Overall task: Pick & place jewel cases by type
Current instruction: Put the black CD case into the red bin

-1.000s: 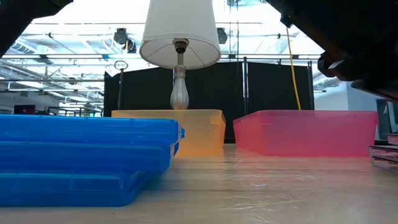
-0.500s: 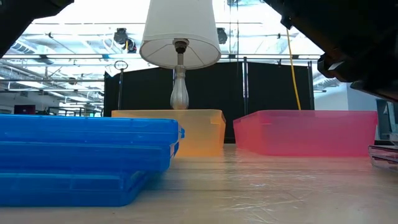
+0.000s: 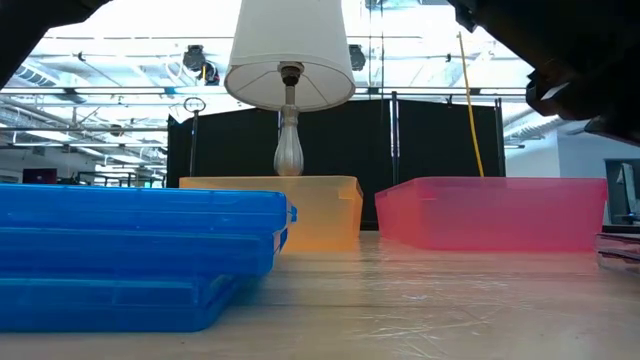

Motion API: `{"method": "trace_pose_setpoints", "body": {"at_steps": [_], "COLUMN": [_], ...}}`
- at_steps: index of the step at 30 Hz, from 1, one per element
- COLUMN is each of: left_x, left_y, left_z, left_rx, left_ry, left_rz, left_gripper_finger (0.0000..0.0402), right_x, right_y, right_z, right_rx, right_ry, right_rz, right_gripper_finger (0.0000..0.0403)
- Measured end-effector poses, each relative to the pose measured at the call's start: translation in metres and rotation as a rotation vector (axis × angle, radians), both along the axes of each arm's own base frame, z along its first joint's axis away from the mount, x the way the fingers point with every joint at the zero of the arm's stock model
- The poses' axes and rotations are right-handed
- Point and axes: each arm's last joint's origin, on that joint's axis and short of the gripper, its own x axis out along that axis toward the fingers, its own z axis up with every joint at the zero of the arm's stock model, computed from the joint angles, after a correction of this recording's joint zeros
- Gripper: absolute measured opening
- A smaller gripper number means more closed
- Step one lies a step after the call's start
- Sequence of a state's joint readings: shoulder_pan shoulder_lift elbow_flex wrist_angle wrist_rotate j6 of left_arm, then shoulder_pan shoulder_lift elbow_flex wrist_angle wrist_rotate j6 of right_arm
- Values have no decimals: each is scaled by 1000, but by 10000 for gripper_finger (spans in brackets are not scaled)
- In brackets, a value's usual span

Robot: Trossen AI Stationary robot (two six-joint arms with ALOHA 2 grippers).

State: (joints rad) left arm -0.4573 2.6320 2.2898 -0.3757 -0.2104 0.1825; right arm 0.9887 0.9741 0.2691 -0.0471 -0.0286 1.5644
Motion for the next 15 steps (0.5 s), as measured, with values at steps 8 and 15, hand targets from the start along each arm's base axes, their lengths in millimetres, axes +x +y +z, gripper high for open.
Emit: {"method": "trace_pose_setpoints", "body": {"at_steps": [8, 15], "left_x": [4, 8], "left_y": [7, 16], "left_z": [1, 1], "left_rx": [-6, -29], "left_ry": [-8, 0], "left_rz": [15, 11], "left_gripper_finger": [35, 35], "right_x": [-5, -3], "right_y": [5, 8], "right_z": [1, 5], "right_rx": [22, 71], "right_ry": [-2, -28], "right_rz": [-36, -35], "right_gripper_finger": [130, 130]}}
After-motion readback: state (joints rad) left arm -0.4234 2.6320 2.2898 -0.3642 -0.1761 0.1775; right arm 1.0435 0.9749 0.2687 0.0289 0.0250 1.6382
